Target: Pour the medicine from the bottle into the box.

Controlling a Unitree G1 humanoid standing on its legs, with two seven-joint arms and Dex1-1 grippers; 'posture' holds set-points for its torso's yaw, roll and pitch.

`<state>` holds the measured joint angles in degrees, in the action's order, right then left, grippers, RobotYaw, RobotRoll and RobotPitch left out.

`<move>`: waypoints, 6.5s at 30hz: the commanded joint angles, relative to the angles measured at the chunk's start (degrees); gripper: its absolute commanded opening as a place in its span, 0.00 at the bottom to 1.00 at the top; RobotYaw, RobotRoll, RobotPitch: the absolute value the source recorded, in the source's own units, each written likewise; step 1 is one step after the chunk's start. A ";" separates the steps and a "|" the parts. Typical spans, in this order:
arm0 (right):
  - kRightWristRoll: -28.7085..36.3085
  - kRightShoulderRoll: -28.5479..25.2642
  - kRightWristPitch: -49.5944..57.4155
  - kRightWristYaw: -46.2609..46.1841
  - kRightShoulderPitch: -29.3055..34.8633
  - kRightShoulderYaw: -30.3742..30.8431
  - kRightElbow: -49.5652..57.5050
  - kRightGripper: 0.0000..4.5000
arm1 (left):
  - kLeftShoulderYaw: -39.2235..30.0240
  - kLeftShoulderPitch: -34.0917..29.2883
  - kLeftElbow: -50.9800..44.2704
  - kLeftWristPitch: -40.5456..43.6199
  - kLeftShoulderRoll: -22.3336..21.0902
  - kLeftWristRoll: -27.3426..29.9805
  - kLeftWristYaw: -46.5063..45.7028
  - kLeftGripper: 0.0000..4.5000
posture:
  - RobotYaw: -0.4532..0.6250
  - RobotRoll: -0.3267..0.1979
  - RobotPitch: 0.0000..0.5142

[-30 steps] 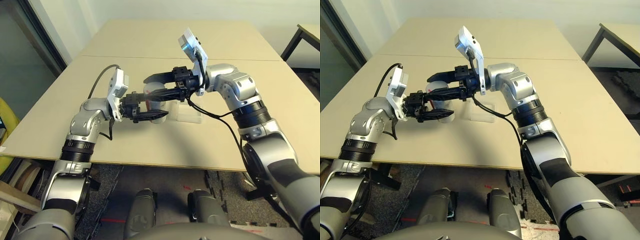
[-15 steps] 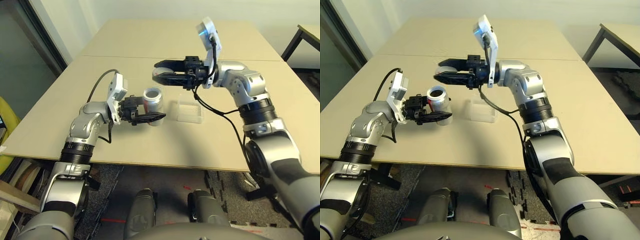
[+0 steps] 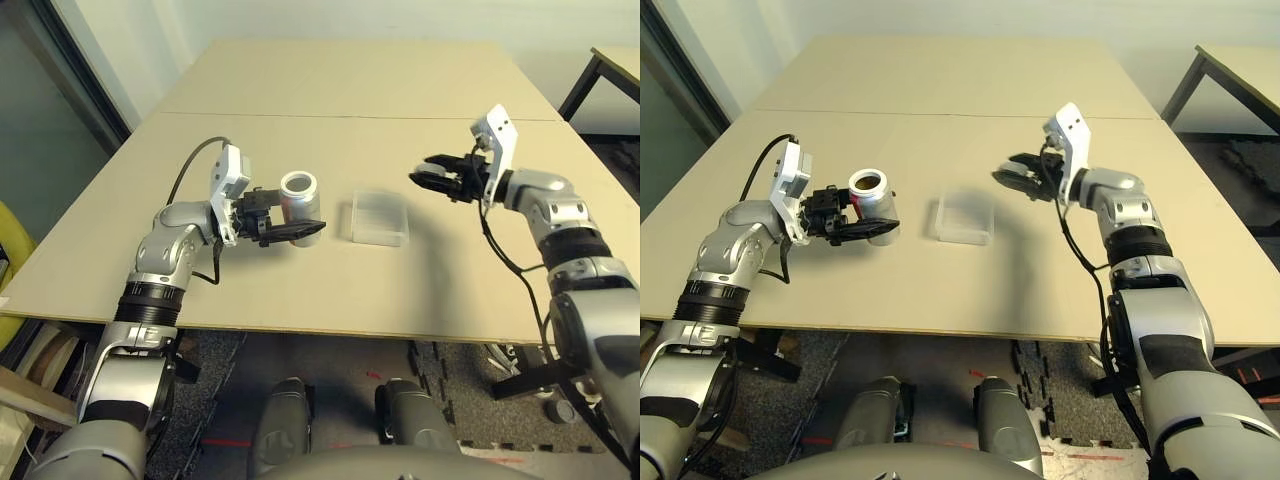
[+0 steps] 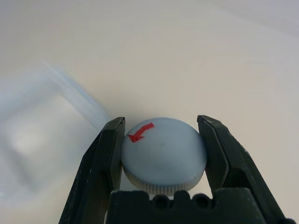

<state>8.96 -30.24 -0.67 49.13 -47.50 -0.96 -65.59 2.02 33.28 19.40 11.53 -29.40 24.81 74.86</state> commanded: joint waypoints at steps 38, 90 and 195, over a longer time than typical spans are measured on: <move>3.21 1.88 8.10 9.58 4.01 -2.71 25.39 1.00 | 18.78 25.82 35.78 -40.66 4.11 -49.37 -43.36 0.63 | 0.35 0.62 0.07; 9.15 -1.49 13.13 10.97 9.33 -6.09 32.83 1.00 | 7.74 30.06 49.23 -37.76 9.95 -39.62 -43.75 0.63 | 0.34 0.62 0.07; 9.57 0.39 1.16 -13.42 10.58 -19.35 17.60 1.00 | -24.90 -7.57 21.12 -18.28 -1.62 -10.87 -52.41 1.00 | 0.41 0.62 0.09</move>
<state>18.78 -30.12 3.35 39.19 -37.67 -18.34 -46.04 -23.50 24.70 37.56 -5.12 -30.23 14.98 22.57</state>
